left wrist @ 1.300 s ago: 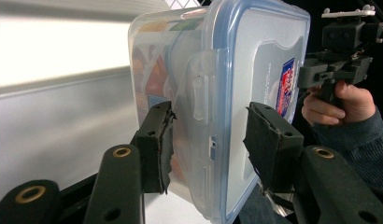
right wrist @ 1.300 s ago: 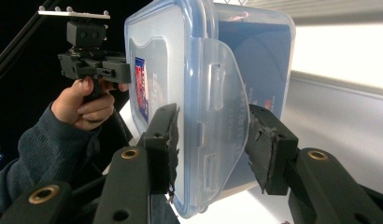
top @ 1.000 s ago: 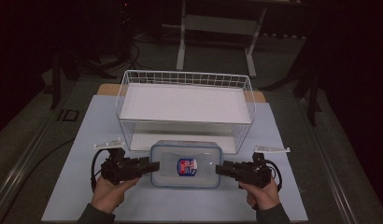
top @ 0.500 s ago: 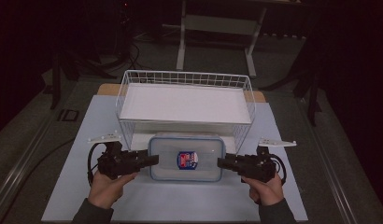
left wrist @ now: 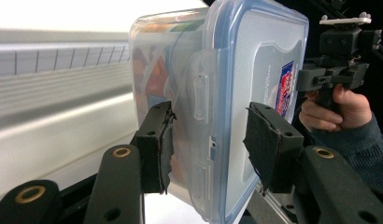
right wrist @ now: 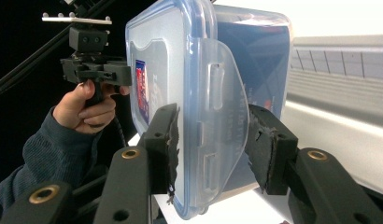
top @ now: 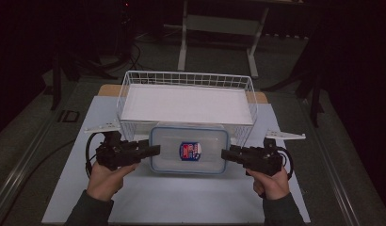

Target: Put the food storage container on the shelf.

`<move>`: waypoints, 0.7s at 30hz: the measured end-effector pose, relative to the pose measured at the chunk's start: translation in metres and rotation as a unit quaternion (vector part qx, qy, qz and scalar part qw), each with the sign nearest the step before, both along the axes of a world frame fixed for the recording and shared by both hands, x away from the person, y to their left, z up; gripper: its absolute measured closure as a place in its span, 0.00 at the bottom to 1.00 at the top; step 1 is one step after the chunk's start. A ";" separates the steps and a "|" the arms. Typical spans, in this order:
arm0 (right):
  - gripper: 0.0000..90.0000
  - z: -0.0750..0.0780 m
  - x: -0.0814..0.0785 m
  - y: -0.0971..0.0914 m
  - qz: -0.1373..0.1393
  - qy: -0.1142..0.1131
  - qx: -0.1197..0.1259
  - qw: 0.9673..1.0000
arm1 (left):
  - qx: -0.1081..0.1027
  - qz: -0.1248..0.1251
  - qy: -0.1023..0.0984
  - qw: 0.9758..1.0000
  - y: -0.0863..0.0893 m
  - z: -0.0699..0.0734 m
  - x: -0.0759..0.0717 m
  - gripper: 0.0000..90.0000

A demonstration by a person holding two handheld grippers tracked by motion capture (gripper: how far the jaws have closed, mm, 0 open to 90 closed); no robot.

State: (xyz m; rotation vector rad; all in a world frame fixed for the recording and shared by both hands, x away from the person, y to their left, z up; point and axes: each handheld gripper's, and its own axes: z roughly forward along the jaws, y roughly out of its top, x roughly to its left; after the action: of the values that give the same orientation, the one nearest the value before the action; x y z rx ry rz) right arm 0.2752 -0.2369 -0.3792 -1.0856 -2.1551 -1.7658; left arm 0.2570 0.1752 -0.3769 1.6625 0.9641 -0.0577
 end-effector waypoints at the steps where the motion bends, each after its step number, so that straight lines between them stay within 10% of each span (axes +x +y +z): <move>1: 0.62 0.002 0.000 0.000 0.000 -0.001 0.001 1.000 | 0.000 0.000 0.000 1.000 0.000 0.000 0.000 0.57; 21: 0.62 0.028 0.013 0.006 -0.005 -0.028 0.012 1.000 | -0.006 0.014 -0.035 0.999 0.004 0.031 0.009 0.57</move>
State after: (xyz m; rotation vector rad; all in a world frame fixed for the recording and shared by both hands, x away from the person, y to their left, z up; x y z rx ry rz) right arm 0.2885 -0.2313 -0.3515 -1.0554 -2.1569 -1.8435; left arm 0.2662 0.1792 -0.3460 1.6290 0.9326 0.0122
